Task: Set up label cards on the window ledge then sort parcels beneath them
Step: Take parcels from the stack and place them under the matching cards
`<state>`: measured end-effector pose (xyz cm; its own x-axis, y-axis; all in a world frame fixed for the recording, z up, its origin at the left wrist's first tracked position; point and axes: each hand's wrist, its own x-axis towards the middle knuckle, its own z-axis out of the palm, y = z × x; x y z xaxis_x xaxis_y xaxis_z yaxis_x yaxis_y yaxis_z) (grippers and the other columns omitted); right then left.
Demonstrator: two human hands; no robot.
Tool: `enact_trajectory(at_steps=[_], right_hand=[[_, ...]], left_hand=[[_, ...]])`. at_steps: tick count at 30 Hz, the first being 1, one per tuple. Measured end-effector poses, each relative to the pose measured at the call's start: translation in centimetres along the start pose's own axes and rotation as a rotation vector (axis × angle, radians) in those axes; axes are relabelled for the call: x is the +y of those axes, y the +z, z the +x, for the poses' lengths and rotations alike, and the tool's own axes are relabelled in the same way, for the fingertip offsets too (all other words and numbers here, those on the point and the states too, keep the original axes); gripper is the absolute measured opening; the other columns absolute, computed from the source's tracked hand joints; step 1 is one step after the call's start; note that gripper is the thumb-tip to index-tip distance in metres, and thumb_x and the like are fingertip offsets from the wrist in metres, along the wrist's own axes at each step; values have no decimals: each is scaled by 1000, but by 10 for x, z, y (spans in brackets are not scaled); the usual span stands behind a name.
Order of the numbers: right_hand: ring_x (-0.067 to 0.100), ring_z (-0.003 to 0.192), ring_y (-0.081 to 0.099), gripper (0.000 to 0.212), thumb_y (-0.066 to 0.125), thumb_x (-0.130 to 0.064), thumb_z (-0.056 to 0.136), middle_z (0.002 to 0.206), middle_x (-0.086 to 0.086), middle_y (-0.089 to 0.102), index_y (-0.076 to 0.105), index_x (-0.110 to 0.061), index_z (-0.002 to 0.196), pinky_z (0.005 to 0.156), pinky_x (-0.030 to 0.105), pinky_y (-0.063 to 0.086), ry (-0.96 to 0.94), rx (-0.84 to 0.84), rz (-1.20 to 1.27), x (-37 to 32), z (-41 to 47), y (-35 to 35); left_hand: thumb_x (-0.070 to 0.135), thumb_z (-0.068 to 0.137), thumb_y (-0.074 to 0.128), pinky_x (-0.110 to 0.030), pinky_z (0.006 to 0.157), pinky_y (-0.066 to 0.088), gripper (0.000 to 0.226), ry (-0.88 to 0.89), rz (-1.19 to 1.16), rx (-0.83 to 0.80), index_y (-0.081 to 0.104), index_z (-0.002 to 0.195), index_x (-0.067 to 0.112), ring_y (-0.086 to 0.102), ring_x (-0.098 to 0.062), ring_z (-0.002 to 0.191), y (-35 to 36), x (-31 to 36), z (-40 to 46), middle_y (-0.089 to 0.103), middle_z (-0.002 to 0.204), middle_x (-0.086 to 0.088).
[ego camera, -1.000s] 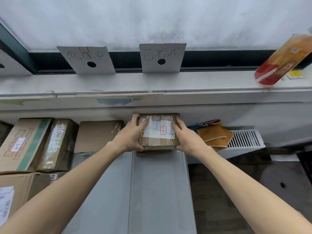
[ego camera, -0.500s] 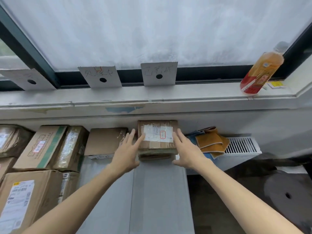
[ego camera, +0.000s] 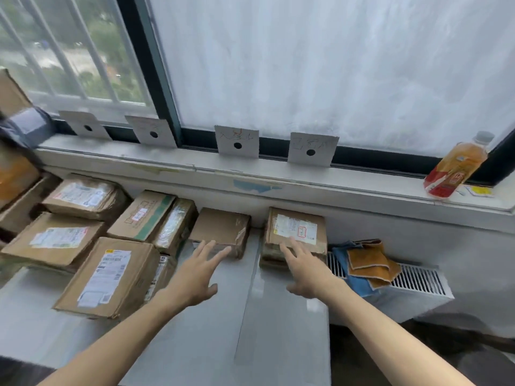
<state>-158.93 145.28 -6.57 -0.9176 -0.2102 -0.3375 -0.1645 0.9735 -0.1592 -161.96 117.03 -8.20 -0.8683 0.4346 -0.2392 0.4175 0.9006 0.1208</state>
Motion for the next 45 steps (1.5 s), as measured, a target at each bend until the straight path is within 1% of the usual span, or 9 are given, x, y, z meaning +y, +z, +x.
enact_trajectory(at_steps=[7, 11, 14, 18, 25, 29, 33, 40, 45], right_hand=[[31, 154, 1, 102, 71, -32, 90, 167, 11, -11, -2, -18, 160, 121, 45, 28, -165, 47, -91, -148, 23, -22], [30, 154, 1, 102, 72, -35, 89, 167, 11, -8, 1, -15, 160, 122, 45, 26, -320, 54, -118, -273, 24, -28], [34, 152, 9, 98, 74, -32, 87, 166, 14, 2, 10, -12, 158, 120, 46, 28, -452, 51, -154, -371, 21, -26], [30, 152, 14, 101, 75, -32, 86, 167, 11, 3, 8, -16, 159, 119, 42, 29, -613, 88, -192, -485, 15, -29], [30, 153, 12, 104, 75, -34, 86, 168, 8, -2, 4, -19, 161, 121, 42, 27, -807, 122, -204, -623, 17, -53], [30, 154, 7, 105, 76, -34, 86, 168, 10, -2, 4, -21, 161, 122, 44, 23, -833, 132, -222, -665, 33, -60], [30, 154, 6, 109, 76, -37, 85, 167, 13, -2, 0, -19, 161, 120, 43, 25, -840, 127, -270, -694, 69, -65], [33, 154, 6, 114, 79, -37, 84, 167, 14, -3, -4, -20, 160, 122, 45, 20, -779, 185, -236, -731, 155, -111], [34, 153, 8, 115, 80, -36, 82, 167, 14, -1, -2, -21, 161, 123, 44, 20, -752, 220, -205, -753, 210, -140]], left_hand=[[32, 86, 62, -39, 120, 25, 83, -154, -50, 154, 16, 155, 37, 12, -27, 150, -40, -111, -122, 19, 161, -6], [43, 86, 66, -39, 118, 25, 89, -331, -48, 196, 12, 156, 40, 11, -26, 151, -50, -185, -222, 16, 163, -5], [39, 85, 68, -42, 120, 27, 92, -442, -28, 215, 10, 156, 40, 11, -27, 152, -46, -242, -299, 16, 164, -7], [39, 87, 67, -41, 118, 27, 92, -606, -27, 235, 7, 158, 38, 7, -27, 152, -49, -300, -399, 15, 164, -7], [41, 86, 65, -41, 116, 28, 92, -810, 2, 308, 8, 158, 36, 12, -28, 151, -74, -376, -511, 18, 162, -12], [41, 83, 69, -46, 111, 36, 89, -828, 22, 362, 19, 156, 31, 19, -30, 148, -92, -411, -531, 26, 156, -14], [42, 82, 71, -50, 111, 37, 93, -817, 24, 376, 15, 157, 35, 20, -30, 147, -112, -453, -526, 24, 158, -12], [56, 78, 71, -49, 107, 42, 99, -758, -6, 420, 12, 155, 41, 38, -36, 138, -174, -547, -465, 28, 154, -15], [69, 74, 68, -47, 103, 43, 102, -720, -1, 431, 12, 155, 40, 42, -34, 135, -213, -611, -407, 32, 153, -11]])
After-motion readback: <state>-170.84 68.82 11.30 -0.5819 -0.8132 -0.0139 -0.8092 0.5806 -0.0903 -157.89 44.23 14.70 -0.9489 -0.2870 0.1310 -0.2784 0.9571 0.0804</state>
